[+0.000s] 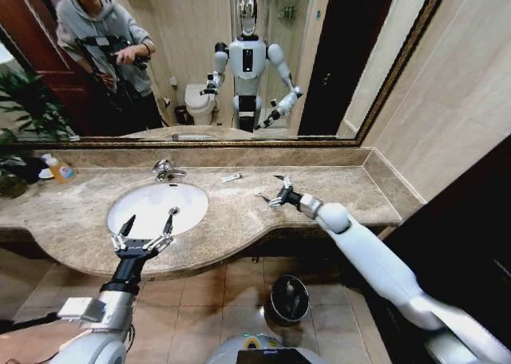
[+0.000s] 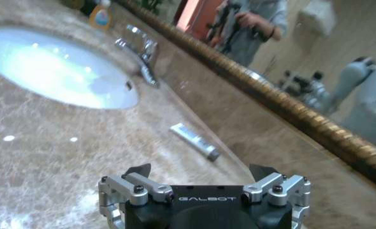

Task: Pick up the trash from the sink and place it in the trash bin.

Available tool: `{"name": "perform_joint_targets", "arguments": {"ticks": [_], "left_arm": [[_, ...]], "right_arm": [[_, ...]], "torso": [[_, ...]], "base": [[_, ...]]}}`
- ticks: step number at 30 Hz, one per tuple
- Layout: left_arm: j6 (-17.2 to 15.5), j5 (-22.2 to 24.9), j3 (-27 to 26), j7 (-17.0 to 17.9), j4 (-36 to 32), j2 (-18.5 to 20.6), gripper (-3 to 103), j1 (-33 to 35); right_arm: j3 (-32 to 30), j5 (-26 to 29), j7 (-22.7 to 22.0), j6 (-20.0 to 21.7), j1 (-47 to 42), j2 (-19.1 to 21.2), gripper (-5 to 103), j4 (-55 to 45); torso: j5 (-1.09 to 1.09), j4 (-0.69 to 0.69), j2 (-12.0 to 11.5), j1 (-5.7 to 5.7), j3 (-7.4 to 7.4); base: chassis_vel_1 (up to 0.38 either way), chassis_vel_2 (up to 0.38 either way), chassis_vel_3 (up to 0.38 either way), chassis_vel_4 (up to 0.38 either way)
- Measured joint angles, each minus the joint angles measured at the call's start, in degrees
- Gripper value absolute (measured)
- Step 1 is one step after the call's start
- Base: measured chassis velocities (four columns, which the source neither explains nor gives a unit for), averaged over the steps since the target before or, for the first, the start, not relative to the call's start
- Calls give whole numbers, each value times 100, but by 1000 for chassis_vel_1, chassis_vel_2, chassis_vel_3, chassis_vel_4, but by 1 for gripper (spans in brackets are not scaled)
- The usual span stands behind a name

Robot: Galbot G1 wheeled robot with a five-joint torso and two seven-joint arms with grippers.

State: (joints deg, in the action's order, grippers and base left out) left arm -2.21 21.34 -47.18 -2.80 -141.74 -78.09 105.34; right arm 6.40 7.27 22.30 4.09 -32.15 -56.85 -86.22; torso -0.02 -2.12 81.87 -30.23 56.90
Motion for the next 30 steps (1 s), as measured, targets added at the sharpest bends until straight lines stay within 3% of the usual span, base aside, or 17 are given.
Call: {"name": "perform_joint_targets", "arguments": {"ticks": [14, 17, 25, 26, 28, 30], "left_arm": [[0, 0, 0, 0, 0, 0, 100, 0], [0, 0, 0, 0, 0, 0, 100, 0], [0, 0, 0, 0, 0, 0, 100, 0], [0, 0, 0, 0, 0, 0, 100, 0], [0, 0, 0, 0, 0, 0, 100, 0], [0, 0, 0, 0, 0, 0, 100, 0]], "right_arm": [[505, 415, -51, 312, 517, -445, 98, 829], [553, 493, -104, 368, 651, -513, 84, 931], [602, 462, -190, 427, 810, -616, 70, 1168], [602, 458, -190, 439, 810, -611, 64, 1195], [594, 447, -190, 444, 801, -605, 75, 1240], [586, 441, -190, 445, 790, -604, 78, 1265]], "torso": [[1, 1, 1, 1, 0], [1, 1, 1, 1, 0], [1, 0, 1, 1, 0], [1, 1, 1, 0, 0], [1, 1, 1, 1, 0], [1, 1, 1, 1, 0]], "base": [[0, 0, 0, 0], [0, 0, 0, 0], [0, 0, 0, 0], [0, 0, 0, 0], [0, 0, 0, 0], [0, 0, 0, 0]]}}
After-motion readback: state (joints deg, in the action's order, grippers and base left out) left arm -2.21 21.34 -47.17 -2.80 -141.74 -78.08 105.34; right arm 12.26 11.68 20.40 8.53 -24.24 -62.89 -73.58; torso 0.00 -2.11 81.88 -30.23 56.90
